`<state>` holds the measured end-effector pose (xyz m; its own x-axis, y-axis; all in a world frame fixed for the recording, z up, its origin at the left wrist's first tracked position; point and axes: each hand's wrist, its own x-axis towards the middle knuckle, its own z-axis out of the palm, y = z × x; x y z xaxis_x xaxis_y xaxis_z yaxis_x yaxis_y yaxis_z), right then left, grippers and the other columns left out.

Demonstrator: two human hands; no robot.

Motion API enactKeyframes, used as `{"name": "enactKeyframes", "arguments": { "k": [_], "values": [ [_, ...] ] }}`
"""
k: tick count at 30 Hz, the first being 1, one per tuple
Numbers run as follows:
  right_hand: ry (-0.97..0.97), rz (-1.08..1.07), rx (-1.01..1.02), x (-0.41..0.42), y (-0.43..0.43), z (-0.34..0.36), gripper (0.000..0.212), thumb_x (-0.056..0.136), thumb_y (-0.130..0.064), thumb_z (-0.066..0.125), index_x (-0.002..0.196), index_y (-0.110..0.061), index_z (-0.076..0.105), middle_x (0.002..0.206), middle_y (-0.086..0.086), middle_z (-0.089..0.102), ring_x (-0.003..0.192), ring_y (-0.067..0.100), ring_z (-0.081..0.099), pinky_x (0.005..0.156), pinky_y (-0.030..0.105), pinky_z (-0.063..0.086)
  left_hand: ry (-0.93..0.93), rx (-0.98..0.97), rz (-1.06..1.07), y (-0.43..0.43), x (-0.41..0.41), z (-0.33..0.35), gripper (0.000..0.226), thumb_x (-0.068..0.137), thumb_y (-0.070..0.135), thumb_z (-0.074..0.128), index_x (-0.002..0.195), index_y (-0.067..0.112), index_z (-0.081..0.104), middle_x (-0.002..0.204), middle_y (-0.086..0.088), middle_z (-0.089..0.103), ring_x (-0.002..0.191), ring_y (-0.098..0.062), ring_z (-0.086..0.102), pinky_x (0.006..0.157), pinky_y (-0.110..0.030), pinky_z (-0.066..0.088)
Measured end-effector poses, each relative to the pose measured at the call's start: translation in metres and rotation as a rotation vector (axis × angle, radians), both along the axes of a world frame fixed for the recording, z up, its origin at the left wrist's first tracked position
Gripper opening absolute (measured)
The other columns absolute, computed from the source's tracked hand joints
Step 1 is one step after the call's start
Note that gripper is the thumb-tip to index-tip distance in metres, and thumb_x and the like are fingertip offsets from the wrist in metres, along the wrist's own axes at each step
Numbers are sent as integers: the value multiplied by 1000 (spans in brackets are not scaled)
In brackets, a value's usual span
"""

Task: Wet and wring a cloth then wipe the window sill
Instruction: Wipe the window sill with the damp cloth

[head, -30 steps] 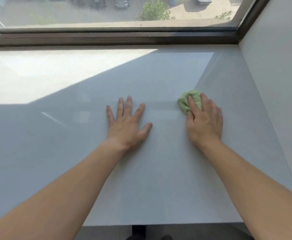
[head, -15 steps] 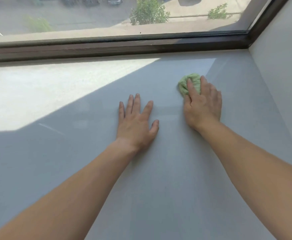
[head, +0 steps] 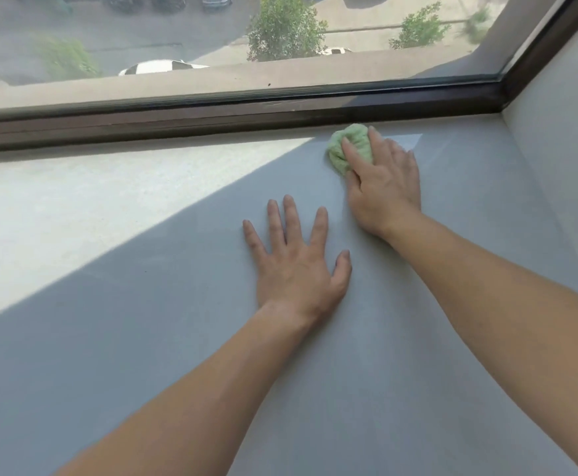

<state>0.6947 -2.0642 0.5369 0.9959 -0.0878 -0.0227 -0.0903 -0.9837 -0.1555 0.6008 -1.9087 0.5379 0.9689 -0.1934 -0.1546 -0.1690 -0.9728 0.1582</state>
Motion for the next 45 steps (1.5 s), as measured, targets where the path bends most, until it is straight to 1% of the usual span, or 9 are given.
{"name": "enactKeyframes", "arguments": {
  "k": [6, 14, 20, 24, 26, 33, 36, 39, 45],
  "values": [
    [-43, 125, 6, 2, -17, 1, 51, 101, -39, 32, 152, -40, 28, 163, 3, 17, 144, 31, 18, 120, 47, 11, -11, 13, -8, 1, -1, -1, 74, 91, 65, 18, 157, 33, 3, 164, -17, -13, 148, -36, -22, 112, -68, -10],
    [-74, -268, 29, -10, -88, 3, 50, 99, -33, 38, 150, -30, 37, 159, 10, 25, 138, 37, 27, 118, 47, 18, 10, 15, -9, 1, -1, -2, 74, 92, 64, 16, 157, 33, 0, 164, -16, -14, 148, -35, -25, 112, -67, -10],
    [-23, 125, 35, -65, -72, -3, 53, 96, -40, 30, 149, -36, 37, 160, 5, 25, 144, 32, 25, 118, 51, 18, 8, 29, -7, 1, 0, -1, 74, 91, 65, 14, 157, 33, -1, 164, -16, -14, 148, -35, -23, 112, -68, -8],
    [-30, -214, 57, -49, -105, 2, 56, 93, -40, 30, 149, -33, 38, 160, 10, 23, 142, 36, 24, 119, 48, 16, 8, 17, -10, 1, -1, -1, 74, 91, 66, 14, 156, 34, -1, 165, -15, -13, 148, -34, -23, 113, -67, -9],
    [-31, -263, 29, -57, -91, 2, 53, 97, -37, 35, 150, -31, 36, 161, 10, 21, 142, 36, 23, 119, 49, 16, 2, 13, -10, 1, -1, -1, 74, 91, 66, 14, 156, 34, 0, 165, -15, -13, 149, -34, -23, 113, -67, -10],
    [64, 101, 65, -149, -87, 4, 56, 94, -40, 28, 150, -41, 30, 163, 0, 18, 148, 26, 16, 122, 46, 6, -50, -22, -75, 4, -7, -1, 65, 94, 60, 21, 154, 35, 17, 165, -15, 0, 151, -31, -12, 114, -66, -11],
    [24, -68, 80, -156, -108, 3, 55, 94, -39, 30, 149, -38, 34, 162, 3, 21, 146, 30, 19, 120, 50, 13, -105, -78, -202, 2, -23, -2, 60, 95, 51, 29, 150, 29, 33, 164, -15, 13, 152, -30, 0, 117, -61, -8],
    [-45, -254, 84, -178, -89, 4, 55, 94, -34, 34, 149, -32, 39, 160, 7, 25, 141, 34, 24, 117, 53, 18, -85, -151, -255, -8, -49, -2, 60, 95, 48, 31, 151, 27, 35, 164, -14, 14, 153, -29, 3, 120, -55, -6],
    [15, 147, 97, -274, -82, 0, 53, 95, -33, 36, 148, -38, 38, 160, 1, 27, 146, 29, 25, 119, 52, 15, -65, -189, -247, -24, -86, -2, 60, 95, 48, 28, 151, 27, 35, 165, -13, 13, 153, -29, 3, 120, -51, -5]
  ]
}}
